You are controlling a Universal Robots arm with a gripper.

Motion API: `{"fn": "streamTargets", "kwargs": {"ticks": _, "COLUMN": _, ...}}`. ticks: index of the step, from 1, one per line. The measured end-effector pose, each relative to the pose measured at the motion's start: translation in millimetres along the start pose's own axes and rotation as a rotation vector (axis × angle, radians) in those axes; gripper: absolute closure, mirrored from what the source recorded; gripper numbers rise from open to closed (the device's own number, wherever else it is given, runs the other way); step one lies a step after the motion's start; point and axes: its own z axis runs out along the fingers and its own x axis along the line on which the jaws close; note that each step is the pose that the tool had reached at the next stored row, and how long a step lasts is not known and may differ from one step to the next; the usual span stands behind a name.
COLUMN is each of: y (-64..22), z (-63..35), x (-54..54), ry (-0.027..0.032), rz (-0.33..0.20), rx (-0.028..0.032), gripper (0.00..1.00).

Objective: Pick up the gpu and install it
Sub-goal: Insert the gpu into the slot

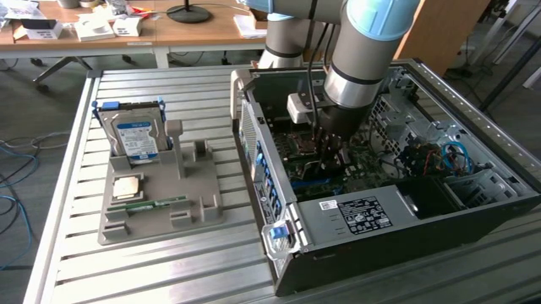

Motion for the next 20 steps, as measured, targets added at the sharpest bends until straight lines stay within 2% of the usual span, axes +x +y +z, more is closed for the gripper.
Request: {"fn": "streamTargets", "kwargs": {"ticks": 20, "y": 0.3, "z": 0.6, "x": -0.3, "ry": 0.0001, "rz": 0.0, "rx": 0.0, "gripper": 0.74}}
